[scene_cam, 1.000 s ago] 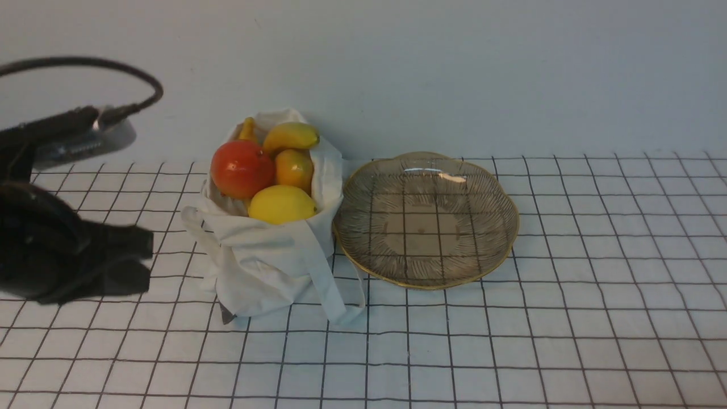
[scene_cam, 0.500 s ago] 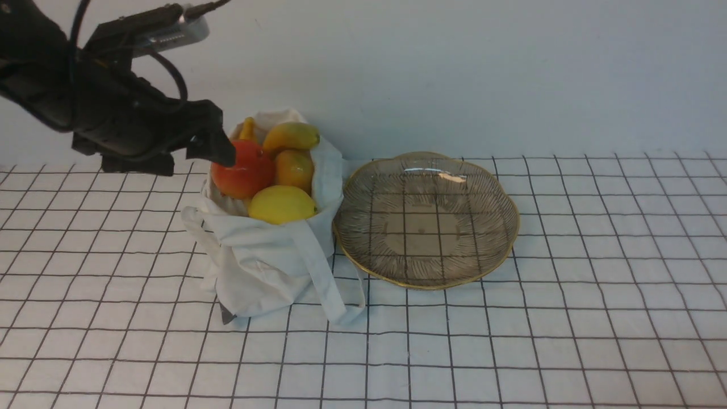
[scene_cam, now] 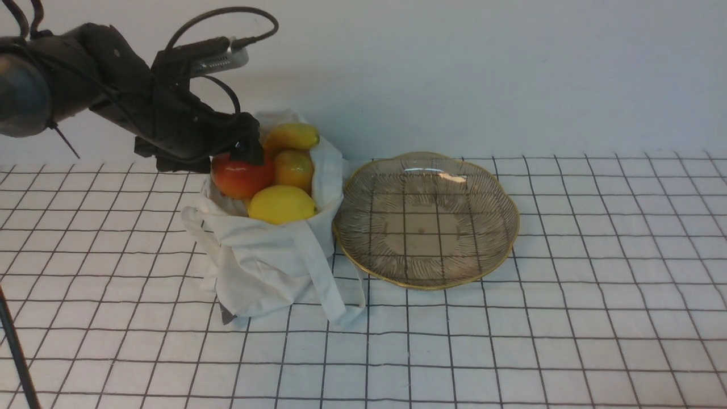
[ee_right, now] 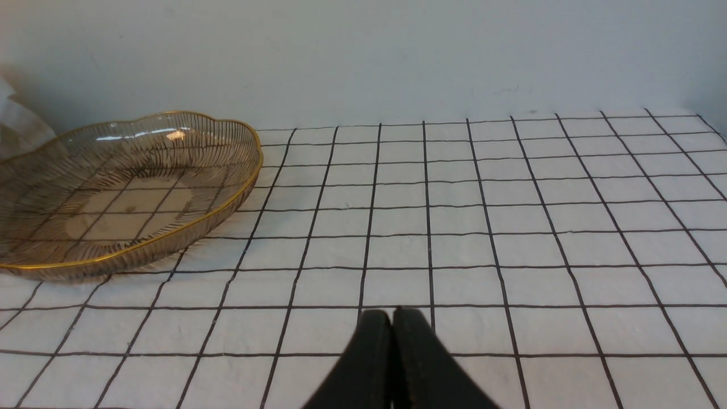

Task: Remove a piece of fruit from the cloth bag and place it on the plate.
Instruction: Use the left arm to grab a pomegranate from the bag, then use the left arm to put the pomegranate into the empty plate on the right

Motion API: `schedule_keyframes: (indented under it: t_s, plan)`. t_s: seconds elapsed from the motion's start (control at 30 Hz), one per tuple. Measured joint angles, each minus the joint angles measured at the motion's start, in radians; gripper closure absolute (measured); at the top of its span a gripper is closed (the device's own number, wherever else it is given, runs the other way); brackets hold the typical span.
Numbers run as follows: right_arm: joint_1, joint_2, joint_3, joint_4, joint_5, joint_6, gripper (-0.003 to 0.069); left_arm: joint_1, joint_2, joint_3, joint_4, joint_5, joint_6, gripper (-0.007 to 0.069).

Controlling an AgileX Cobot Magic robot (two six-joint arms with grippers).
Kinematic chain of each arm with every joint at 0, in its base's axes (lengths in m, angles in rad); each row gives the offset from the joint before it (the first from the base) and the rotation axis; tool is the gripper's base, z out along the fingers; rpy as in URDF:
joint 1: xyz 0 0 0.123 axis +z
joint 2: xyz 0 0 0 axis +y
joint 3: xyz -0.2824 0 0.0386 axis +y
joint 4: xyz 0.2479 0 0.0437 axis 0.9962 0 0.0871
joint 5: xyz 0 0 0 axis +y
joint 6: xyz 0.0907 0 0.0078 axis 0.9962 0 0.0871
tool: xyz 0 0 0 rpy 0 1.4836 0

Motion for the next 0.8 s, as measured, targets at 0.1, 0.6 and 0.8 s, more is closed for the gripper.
schedule_keyframes:
  t_s: [0.1, 0.6, 0.8]
  plan:
    - [0.0, 0.0, 0.0, 0.0, 0.0, 0.0, 0.0673, 0.0, 0.012, 0.0, -0.003, -0.007, 0.0, 0.0054]
    - [0.0, 0.0, 0.0, 0.0, 0.0, 0.0, 0.0673, 0.0, 0.001, 0.0, -0.006, 0.014, 0.0, 0.019]
    - [0.0, 0.0, 0.0, 0.0, 0.0, 0.0, 0.0673, 0.0, -0.087, 0.0, 0.024, 0.035, 0.0, 0.0192]
